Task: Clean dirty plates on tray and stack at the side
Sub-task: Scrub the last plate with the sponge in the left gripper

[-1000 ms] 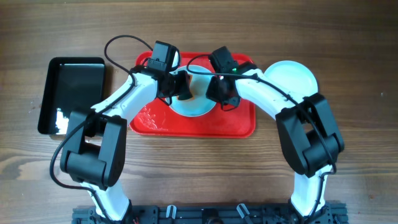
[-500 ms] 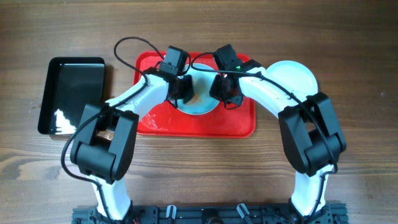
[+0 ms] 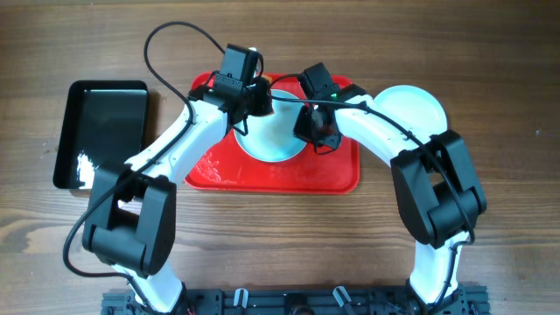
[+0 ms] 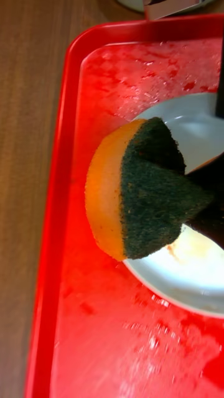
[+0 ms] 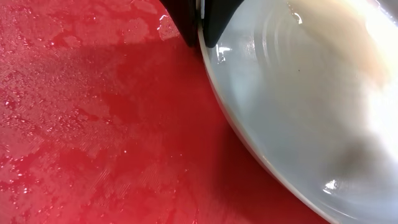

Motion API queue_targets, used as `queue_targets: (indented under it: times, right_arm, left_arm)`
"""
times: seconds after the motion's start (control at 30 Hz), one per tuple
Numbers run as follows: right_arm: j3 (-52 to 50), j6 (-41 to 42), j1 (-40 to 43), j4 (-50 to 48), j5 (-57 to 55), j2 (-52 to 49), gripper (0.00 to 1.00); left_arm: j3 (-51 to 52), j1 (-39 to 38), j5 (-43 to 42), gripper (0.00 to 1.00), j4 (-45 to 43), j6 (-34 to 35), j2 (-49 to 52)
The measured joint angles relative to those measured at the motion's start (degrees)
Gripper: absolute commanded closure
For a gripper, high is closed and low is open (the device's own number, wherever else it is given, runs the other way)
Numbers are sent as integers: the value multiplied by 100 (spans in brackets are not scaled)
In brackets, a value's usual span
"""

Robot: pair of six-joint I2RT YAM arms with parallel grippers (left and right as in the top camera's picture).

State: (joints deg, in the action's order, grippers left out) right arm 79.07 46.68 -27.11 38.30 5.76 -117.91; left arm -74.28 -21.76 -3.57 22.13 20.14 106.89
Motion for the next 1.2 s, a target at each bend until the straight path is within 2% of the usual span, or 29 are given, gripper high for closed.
queue_targets:
  times: [0.2,0.33,0.4,0.53,0.73,0.83,0.93,1.0,1.2]
  right_arm:
    - [0,-2,17,-2,42,0,96]
    - [0,-2,17,0,42,0,96]
    - [0,-2,17,0,42,0,96]
    - [0,-48,17,-26,52,0,96]
    - [2,-131,-61,-170,289,-24,96]
    - [2,-129,-42,-59,267,-22,96]
    - [2,-129,22,-13,256,-22,96]
    - [2,-129,22,-13,258,-22,96]
    - [2,-129,22,-11,260,-22,96]
  left_arm:
    - [2,0,-772,96,-433,431,946]
    - [-35,24,-946,96,-466,627,1121]
    - [-85,57,-748,96,-317,662,1130]
    - [-243,267,505,96,337,699,1095]
    - [-245,452,721,96,896,529,942]
    - [-87,483,791,96,1115,501,444]
    - [-83,459,568,96,1110,498,-267]
    - [-83,247,389,96,1095,503,-319]
    - [-81,-245,-278,96,649,682,610]
